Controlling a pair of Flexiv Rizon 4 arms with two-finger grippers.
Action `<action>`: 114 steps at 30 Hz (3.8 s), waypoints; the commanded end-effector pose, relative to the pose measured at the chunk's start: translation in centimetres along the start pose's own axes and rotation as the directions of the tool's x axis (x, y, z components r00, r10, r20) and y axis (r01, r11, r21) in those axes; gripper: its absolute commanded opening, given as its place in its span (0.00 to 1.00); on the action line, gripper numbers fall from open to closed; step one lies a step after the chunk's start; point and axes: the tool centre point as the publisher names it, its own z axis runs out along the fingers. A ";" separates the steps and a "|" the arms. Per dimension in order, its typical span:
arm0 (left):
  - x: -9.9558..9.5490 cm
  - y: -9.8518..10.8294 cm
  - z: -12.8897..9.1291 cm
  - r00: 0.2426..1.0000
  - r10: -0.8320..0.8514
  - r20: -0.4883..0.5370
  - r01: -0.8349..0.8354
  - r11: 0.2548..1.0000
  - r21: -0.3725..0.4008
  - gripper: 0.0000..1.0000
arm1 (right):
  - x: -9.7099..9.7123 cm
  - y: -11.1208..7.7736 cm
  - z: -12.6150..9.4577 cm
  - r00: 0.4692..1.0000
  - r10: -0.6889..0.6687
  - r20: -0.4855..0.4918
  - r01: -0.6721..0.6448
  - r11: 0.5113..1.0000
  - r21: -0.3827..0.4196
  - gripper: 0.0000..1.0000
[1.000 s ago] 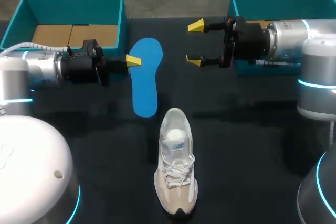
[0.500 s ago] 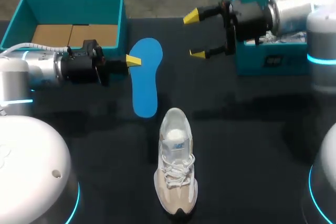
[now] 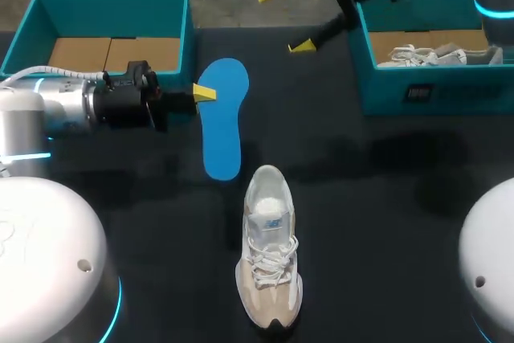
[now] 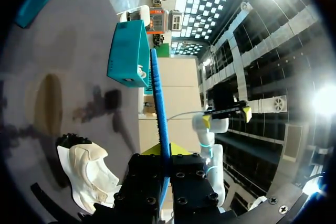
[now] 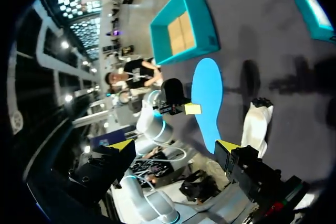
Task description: Take the shoe out of the shoebox, open the shoe tongue, remove and reinsert the insole, then place the shoe into the shoebox
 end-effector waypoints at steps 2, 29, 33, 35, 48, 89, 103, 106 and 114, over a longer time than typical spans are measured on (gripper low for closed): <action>0.1 0.0 -0.1 1.000 -0.001 0.003 0.001 1.000 -0.002 0.00 | 1.6 -1.0 -0.2 0.898 0.033 0.439 -0.012 0.999 -0.052 1.00; 0.1 0.0 -0.1 1.000 -0.001 0.003 0.001 1.000 -0.002 0.00 | 5.1 -2.8 5.1 0.621 0.115 0.775 0.057 0.980 -0.191 1.00; 0.1 0.0 -0.1 1.000 -0.001 0.003 0.001 1.000 -0.002 0.00 | 5.1 -2.5 6.3 0.591 0.112 0.799 0.055 0.982 -0.178 1.00; 0.1 0.0 -0.1 1.000 -0.001 0.003 0.001 1.000 -0.002 0.00 | 5.1 -2.4 6.8 0.576 0.112 0.810 0.054 0.983 -0.175 1.00; 0.1 0.0 -0.1 1.000 -0.001 0.003 0.001 1.000 -0.002 0.00 | 5.3 -2.7 8.3 0.531 0.124 0.838 0.085 0.976 -0.198 1.00; 0.1 0.0 -0.1 1.000 -0.001 0.003 0.001 1.000 -0.002 0.00 | -2.6 -4.4 4.6 0.985 -0.143 -0.097 0.123 0.975 -0.184 1.00; 0.1 0.0 -0.1 1.000 -0.001 0.003 0.001 1.000 -0.002 0.00 | -4.8 -4.7 4.7 0.915 -0.220 -0.338 0.162 0.968 -0.191 1.00; 0.1 0.0 -0.1 1.000 -0.001 0.003 0.001 1.000 -0.002 0.00 | -5.1 -4.5 4.9 0.902 -0.226 -0.368 0.169 0.969 -0.179 1.00; 0.1 0.0 -0.1 1.000 -0.001 0.003 0.001 1.000 -0.002 0.00 | -5.8 -4.3 5.7 0.875 -0.242 -0.420 0.182 0.967 -0.176 1.00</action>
